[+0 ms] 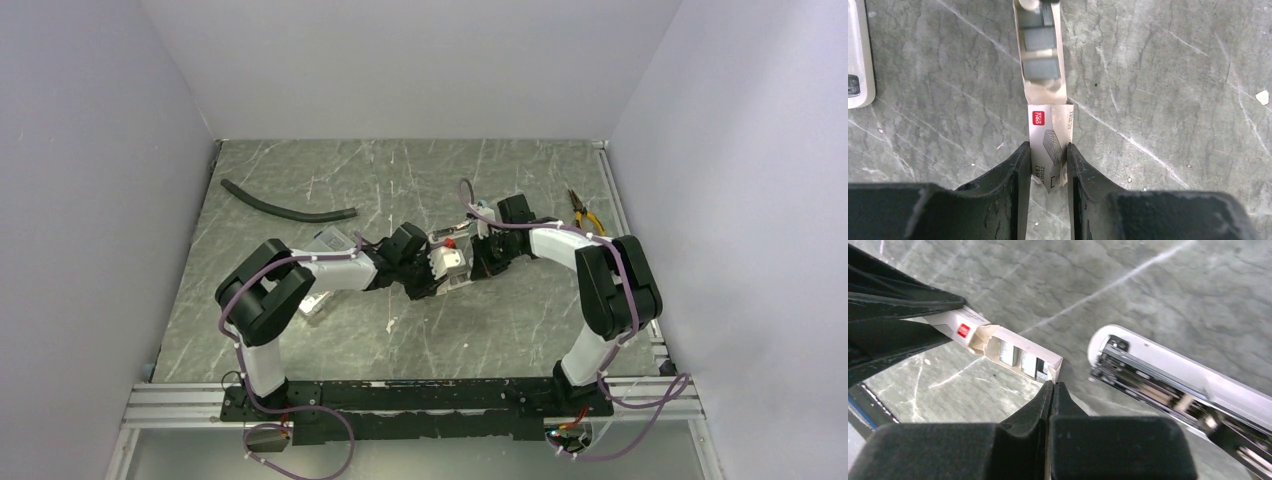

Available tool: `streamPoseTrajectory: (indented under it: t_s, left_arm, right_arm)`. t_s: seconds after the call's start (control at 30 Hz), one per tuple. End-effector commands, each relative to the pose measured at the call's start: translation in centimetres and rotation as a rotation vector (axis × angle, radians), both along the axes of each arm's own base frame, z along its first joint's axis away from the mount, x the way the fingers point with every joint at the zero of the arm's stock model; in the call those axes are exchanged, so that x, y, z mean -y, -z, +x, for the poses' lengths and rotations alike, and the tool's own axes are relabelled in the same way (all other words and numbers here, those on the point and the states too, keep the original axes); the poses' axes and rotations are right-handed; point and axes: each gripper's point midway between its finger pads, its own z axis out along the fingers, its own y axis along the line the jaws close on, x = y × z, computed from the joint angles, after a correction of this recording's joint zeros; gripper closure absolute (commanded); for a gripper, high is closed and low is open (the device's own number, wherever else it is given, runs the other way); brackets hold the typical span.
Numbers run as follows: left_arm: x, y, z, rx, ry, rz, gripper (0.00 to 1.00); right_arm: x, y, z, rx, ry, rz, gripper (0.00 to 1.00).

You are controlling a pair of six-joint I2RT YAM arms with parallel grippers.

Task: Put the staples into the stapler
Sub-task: Open the staple box at the center of the board.

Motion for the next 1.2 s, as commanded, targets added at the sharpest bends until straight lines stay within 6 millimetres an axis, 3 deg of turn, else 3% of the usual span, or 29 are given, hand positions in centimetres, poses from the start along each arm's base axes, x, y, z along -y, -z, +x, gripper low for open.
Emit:
streamPoseTrajectory:
  t_s: [0.0,0.47,0.9,1.17]
  left_arm:
    - [-3.8,3.5,-3.0,-0.116,0.001,0.146,0.68]
    - [-3.6,2.5,-2.4,-0.066,-0.009,0.121,0.65]
    - [-4.1,0.7,-2.2,-0.023,0.046,0.149,0.62]
    - [-6.8,0.4,-1.7,0.026,0.064,0.284,0.61]
  right_arm:
    - [2.2,0.2,0.3,0.048,0.005,-0.088,1.0]
    - [3.4,-0.5,-1.9,0.05,-0.1,-0.131,1.0]
    - [10.0,-0.6,-4.0,0.087,-0.106,-0.227,0.97]
    - [12.5,-0.4,-4.0,0.149,-0.068,-0.283,0.94]
